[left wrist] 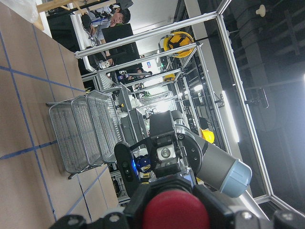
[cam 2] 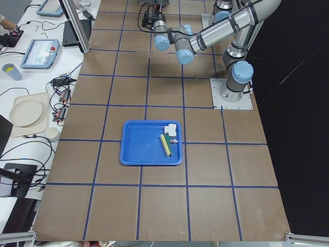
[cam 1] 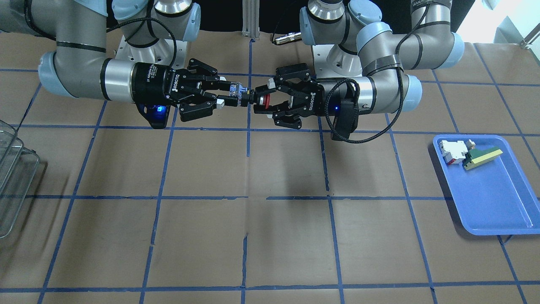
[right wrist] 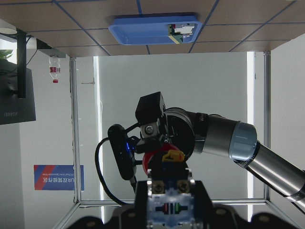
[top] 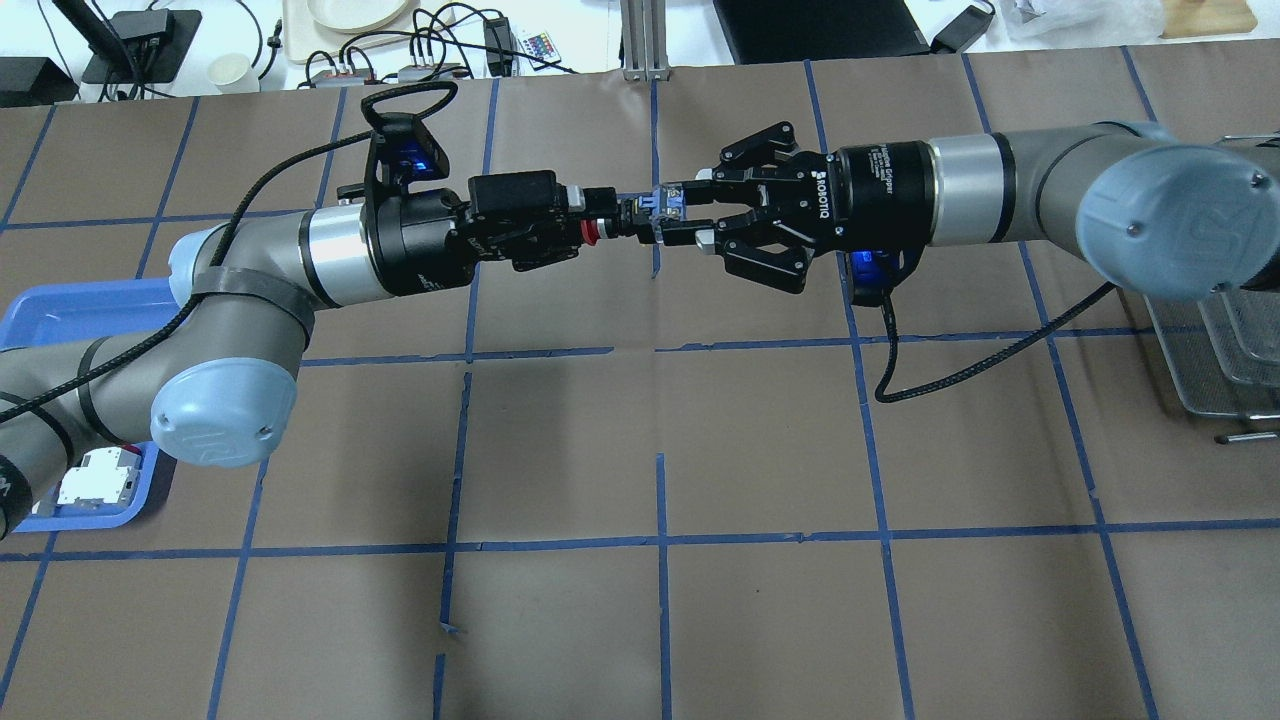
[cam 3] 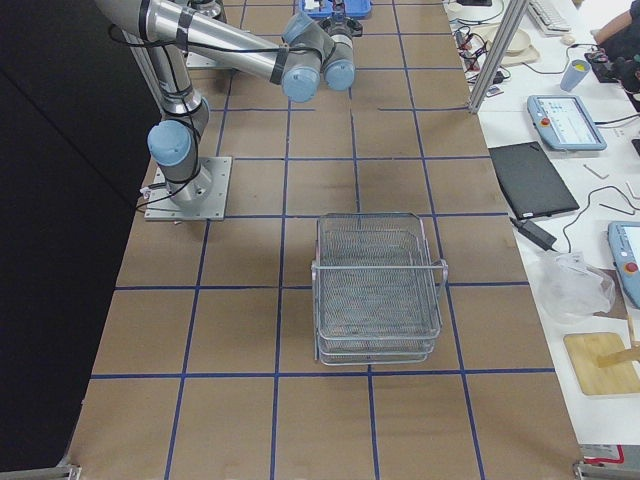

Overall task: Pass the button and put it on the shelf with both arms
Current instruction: 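Open the left gripper and pull back while the right gripper carries the button away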

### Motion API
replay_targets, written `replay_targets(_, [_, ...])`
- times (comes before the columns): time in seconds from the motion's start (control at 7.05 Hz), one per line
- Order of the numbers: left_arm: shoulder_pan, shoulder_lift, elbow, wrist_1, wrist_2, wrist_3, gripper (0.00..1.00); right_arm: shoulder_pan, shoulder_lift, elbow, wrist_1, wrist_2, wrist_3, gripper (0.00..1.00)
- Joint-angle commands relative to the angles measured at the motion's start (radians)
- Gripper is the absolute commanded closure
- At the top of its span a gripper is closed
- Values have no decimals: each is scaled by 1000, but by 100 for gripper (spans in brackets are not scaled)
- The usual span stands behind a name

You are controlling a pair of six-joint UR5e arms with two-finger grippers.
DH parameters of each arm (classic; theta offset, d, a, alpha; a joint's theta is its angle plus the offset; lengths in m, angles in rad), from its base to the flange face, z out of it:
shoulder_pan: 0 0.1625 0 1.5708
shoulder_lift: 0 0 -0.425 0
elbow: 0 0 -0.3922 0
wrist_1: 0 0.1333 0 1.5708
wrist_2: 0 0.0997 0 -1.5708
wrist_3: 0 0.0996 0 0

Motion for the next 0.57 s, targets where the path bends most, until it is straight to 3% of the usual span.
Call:
replay_targets(0.0, [1,2,5,1,-2,-26,7,0,1,0,1,2,2,100])
replay_targets(0.28, [10,18,12,1,7,-81,0,-12,4,-10,-15,-35,3,100])
replay_targets(0.43, [19,19,29,39,14,-198,0,-65,6,-41,-30,-120,5,100])
